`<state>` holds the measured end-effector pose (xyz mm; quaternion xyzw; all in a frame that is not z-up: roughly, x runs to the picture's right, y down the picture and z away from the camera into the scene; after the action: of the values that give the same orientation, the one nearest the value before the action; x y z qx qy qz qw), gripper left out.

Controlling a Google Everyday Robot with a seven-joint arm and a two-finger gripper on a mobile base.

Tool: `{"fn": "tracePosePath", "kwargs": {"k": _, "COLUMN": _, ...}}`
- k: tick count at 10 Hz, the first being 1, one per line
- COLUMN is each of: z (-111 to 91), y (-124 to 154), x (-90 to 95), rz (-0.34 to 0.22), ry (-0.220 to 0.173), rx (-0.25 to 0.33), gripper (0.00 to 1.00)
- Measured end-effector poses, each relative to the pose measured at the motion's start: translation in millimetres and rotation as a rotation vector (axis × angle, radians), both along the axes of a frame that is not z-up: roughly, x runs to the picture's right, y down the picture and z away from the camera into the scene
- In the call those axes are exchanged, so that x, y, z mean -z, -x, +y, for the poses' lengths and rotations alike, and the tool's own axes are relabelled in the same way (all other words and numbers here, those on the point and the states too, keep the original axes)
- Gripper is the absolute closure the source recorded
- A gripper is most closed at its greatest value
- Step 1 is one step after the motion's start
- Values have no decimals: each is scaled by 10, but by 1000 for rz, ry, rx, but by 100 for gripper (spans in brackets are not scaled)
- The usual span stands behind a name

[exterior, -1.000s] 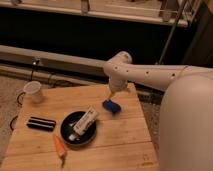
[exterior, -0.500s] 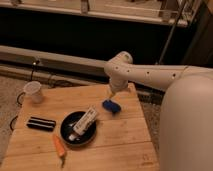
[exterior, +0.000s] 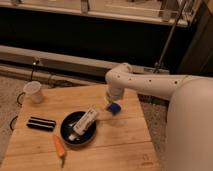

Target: Place the white sponge in the ceramic cup

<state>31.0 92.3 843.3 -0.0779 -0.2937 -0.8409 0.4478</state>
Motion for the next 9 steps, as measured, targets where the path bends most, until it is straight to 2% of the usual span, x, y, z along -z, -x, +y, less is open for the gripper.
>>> {"fn": "tracePosePath", "kwargs": {"k": 3, "z": 214, "y": -131, "x": -186, "rz": -28, "ry": 7, "rx": 130, "gripper": 20}}
{"fn": "tracePosePath", "kwargs": {"k": 5, "z": 201, "y": -171, "x": -296, "rz": -13, "ry": -9, "rx": 179, "gripper": 20}}
{"fn": "tracePosePath", "kwargs": {"k": 7, "z": 169, "y": -183, "x": -371, "rz": 5, "ry": -24, "rx": 193, "gripper": 20}}
{"fn": "tracePosePath", "kwargs": {"k": 9, "z": 204, "y": -182, "x": -448, "rz": 13, "ry": -20, "rx": 190, "gripper": 20}}
